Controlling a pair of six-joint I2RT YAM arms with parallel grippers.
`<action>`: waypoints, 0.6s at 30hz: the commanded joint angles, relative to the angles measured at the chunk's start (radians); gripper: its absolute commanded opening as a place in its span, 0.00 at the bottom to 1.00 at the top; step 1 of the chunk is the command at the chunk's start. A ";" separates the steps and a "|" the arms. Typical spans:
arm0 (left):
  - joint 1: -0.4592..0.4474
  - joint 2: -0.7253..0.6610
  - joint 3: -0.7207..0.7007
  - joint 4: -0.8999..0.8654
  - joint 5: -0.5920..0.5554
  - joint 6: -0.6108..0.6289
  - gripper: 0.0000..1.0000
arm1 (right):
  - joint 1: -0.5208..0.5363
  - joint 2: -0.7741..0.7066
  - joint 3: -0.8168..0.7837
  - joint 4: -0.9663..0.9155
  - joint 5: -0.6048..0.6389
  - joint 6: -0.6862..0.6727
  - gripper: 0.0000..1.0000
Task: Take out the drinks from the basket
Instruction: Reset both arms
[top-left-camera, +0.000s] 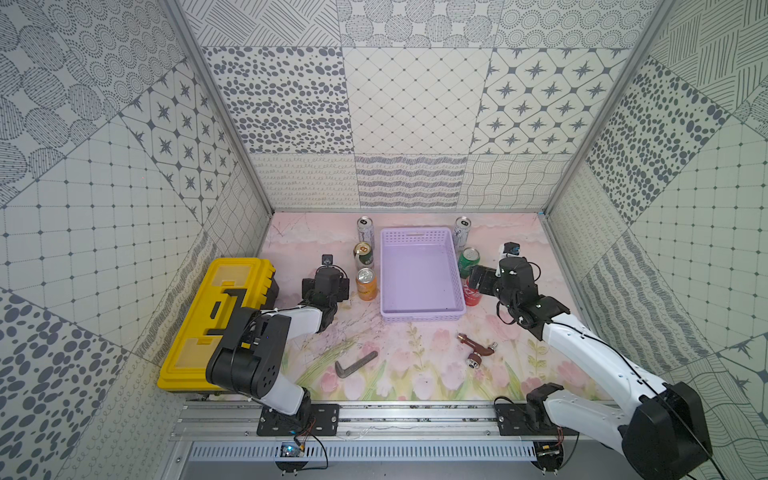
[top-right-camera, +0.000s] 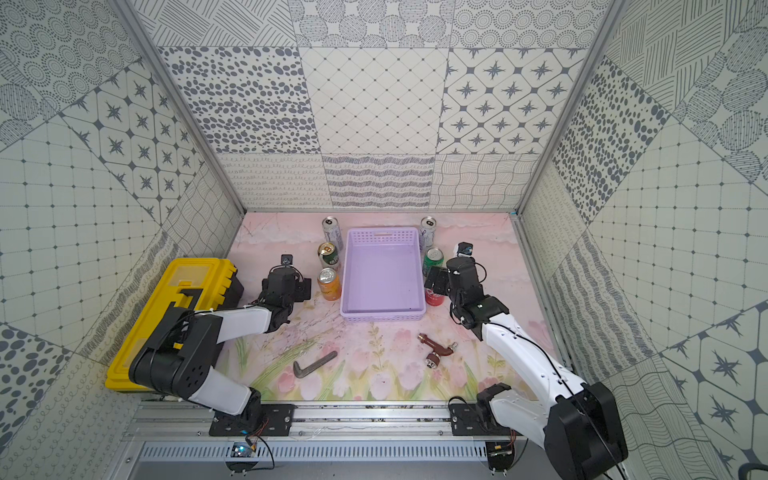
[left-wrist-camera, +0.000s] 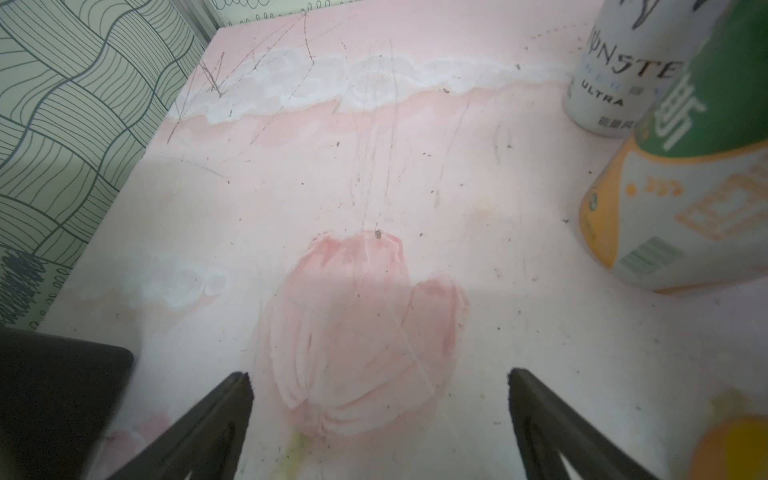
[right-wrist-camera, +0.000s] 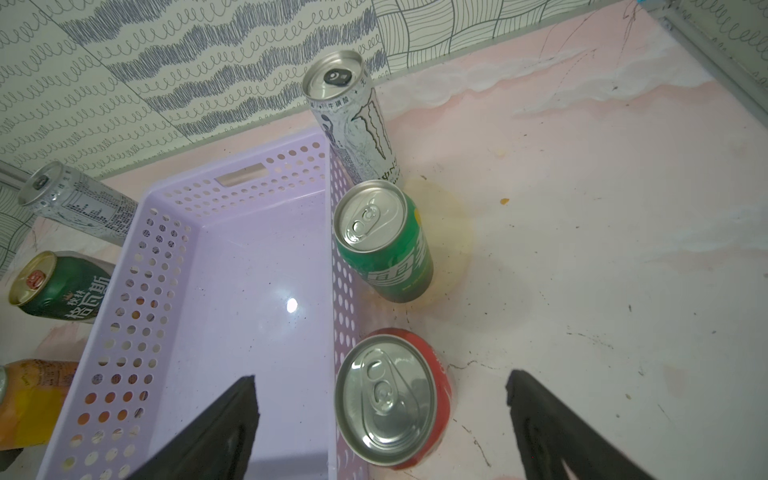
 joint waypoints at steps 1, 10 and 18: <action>0.020 -0.006 -0.040 0.192 0.039 0.002 1.00 | -0.004 -0.020 -0.015 0.041 0.022 -0.014 0.97; 0.056 -0.017 -0.052 0.191 0.067 -0.043 1.00 | -0.005 -0.073 -0.064 0.121 0.054 -0.057 0.97; 0.101 -0.013 -0.156 0.348 0.196 -0.066 1.00 | -0.006 -0.109 -0.095 0.163 0.082 -0.075 0.97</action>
